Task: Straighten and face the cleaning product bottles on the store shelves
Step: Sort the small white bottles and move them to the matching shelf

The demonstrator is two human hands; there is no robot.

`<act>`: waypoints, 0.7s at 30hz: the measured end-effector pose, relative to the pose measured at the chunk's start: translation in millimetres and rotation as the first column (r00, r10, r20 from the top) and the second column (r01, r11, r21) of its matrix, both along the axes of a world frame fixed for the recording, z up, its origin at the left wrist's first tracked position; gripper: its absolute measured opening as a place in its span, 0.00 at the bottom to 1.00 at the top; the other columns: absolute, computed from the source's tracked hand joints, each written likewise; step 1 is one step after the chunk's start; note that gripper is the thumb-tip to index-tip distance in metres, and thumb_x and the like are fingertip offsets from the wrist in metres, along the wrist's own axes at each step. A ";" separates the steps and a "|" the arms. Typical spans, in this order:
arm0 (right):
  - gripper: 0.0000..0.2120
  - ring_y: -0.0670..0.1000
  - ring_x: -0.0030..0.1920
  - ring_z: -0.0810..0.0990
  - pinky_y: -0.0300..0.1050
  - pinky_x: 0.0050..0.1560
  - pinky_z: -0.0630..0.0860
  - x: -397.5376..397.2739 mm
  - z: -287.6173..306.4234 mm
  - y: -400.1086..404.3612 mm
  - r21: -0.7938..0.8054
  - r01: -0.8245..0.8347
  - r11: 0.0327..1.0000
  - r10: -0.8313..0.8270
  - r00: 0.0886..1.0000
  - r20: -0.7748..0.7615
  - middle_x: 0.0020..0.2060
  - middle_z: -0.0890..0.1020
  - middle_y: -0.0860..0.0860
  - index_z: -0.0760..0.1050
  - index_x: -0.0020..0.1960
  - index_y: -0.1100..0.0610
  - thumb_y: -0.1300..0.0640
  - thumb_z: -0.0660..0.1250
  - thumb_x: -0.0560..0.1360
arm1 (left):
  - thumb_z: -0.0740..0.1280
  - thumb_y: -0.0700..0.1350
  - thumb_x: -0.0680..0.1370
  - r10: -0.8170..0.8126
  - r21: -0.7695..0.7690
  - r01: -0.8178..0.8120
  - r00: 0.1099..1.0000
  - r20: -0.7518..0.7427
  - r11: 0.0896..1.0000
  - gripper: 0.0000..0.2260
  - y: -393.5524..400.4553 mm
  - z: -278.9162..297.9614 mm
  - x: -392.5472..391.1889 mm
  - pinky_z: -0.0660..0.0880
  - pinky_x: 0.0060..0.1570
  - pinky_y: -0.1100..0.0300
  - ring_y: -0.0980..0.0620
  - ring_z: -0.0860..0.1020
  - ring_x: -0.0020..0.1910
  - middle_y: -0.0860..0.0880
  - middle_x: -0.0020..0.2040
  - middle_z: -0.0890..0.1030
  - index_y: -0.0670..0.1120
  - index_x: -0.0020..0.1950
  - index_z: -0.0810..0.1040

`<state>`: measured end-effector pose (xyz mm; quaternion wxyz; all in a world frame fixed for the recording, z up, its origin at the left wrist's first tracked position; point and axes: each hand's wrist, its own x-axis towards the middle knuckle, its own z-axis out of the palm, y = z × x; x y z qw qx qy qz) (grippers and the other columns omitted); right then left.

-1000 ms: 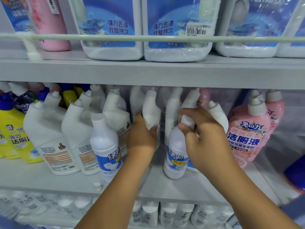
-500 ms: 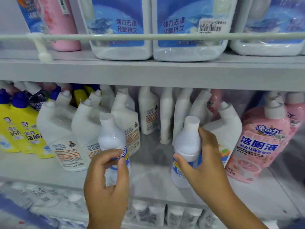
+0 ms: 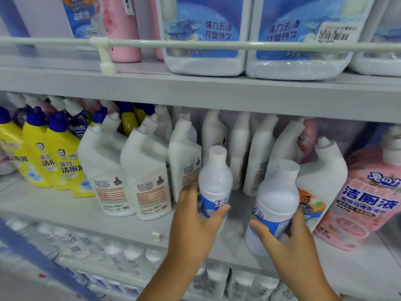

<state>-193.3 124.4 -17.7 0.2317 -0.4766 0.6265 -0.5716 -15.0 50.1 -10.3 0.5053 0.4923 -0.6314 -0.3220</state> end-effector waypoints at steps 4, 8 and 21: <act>0.37 0.34 0.61 0.77 0.37 0.59 0.75 -5.9 -3.4 7.2 -0.009 0.035 0.999 -0.036 0.999 -0.023 0.61 0.78 0.31 0.67 0.67 0.36 0.41 0.77 0.61 | 0.77 0.59 0.68 -0.139 0.039 0.137 0.989 0.046 0.990 0.29 -11.6 0.3 -23.6 0.79 0.61 0.55 0.65 0.77 0.61 0.61 0.63 0.78 0.60 0.67 0.72; 0.37 0.34 0.60 0.78 0.29 0.57 0.74 -8.6 -6.5 9.2 -0.031 0.061 0.998 -0.063 0.997 -0.047 0.60 0.78 0.30 0.67 0.70 0.39 0.45 0.77 0.63 | 0.72 0.55 0.76 -0.004 -0.181 0.019 0.997 0.081 0.983 0.22 -21.7 25.2 -12.1 0.70 0.67 0.65 0.56 0.75 0.64 0.55 0.62 0.76 0.49 0.67 0.75; 0.36 0.34 0.56 0.80 0.27 0.56 0.75 -5.2 -1.5 10.4 -0.044 0.041 0.998 -0.041 0.999 0.004 0.57 0.79 0.29 0.66 0.66 0.34 0.49 0.77 0.63 | 0.68 0.54 0.80 0.207 -0.028 -0.210 0.919 0.335 0.977 0.20 -81.0 78.7 -15.5 0.71 0.48 0.54 0.41 0.79 0.57 0.46 0.60 0.80 0.51 0.68 0.68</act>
